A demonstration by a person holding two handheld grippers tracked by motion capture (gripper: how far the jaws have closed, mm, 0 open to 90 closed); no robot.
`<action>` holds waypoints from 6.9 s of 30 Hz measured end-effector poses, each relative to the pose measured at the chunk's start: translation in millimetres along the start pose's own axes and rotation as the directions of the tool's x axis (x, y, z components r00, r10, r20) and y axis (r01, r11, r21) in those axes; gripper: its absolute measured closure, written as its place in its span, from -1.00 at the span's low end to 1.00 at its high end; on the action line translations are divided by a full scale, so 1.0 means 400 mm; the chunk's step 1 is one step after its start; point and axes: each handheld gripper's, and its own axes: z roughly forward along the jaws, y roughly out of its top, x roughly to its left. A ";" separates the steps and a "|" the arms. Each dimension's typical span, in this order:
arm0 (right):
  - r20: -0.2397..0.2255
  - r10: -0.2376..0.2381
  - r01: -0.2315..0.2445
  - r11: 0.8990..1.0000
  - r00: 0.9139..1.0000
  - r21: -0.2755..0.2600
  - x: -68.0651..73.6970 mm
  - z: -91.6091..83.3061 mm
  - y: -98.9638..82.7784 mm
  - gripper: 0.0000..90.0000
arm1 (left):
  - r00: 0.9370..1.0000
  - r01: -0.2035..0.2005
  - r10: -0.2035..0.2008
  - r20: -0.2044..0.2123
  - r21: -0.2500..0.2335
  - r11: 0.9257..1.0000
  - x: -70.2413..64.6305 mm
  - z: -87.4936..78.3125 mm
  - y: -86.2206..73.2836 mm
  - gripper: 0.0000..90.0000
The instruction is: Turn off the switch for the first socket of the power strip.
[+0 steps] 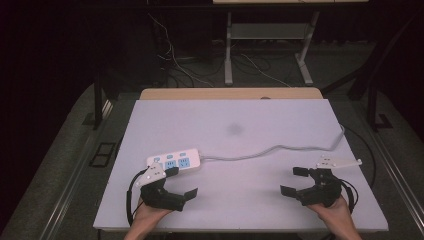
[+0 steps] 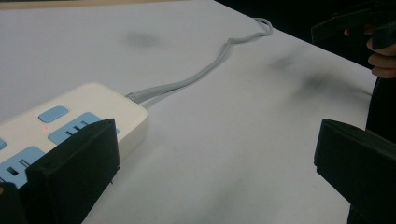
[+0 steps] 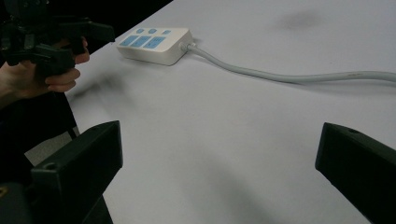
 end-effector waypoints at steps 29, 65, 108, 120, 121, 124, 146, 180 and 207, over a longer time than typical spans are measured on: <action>-0.004 -0.005 0.005 0.999 1.000 0.041 -0.002 0.003 -0.005 -0.99 | 1.000 0.018 -0.018 0.019 0.007 1.000 0.001 -0.006 0.008 -1.00; 0.011 0.001 -0.001 0.999 1.000 0.047 -0.007 -0.002 -0.009 -0.99 | 1.000 0.026 -0.025 -0.006 0.111 0.994 0.052 -0.034 0.082 -1.00; 0.011 -0.002 0.001 0.999 1.000 0.052 -0.008 -0.003 -0.010 -0.99 | 0.999 -0.051 0.050 0.011 0.279 0.959 0.117 -0.002 0.198 -0.99; 0.012 -0.004 0.003 0.999 1.000 0.051 -0.008 -0.003 -0.010 -0.99 | 0.998 -0.068 0.067 0.012 0.318 0.946 0.139 0.014 0.224 -0.98; 0.011 -0.003 0.002 0.999 1.000 0.052 -0.008 -0.003 -0.010 -0.99 | 0.998 -0.068 0.067 0.013 0.321 0.945 0.141 0.015 0.225 -0.97; 0.011 -0.003 0.002 0.999 1.000 0.053 -0.007 -0.002 -0.010 -0.99 | 0.997 -0.070 0.069 0.014 0.335 0.940 0.149 0.022 0.229 -0.97; 0.012 -0.005 0.004 0.998 1.000 0.058 -0.008 -0.001 -0.011 -0.99 | 0.996 -0.085 0.089 0.012 0.417 0.905 0.197 0.066 0.255 -0.75; 0.020 -0.003 0.002 0.998 1.000 0.063 -0.012 -0.002 -0.013 -0.99 | 0.998 -0.043 0.059 -0.021 0.447 0.893 0.262 0.122 0.230 0.84; 0.028 -0.010 0.008 0.997 1.000 0.074 -0.015 -0.003 -0.015 -0.99 | 0.998 -0.052 0.062 -0.001 0.532 0.845 0.279 0.175 0.198 0.98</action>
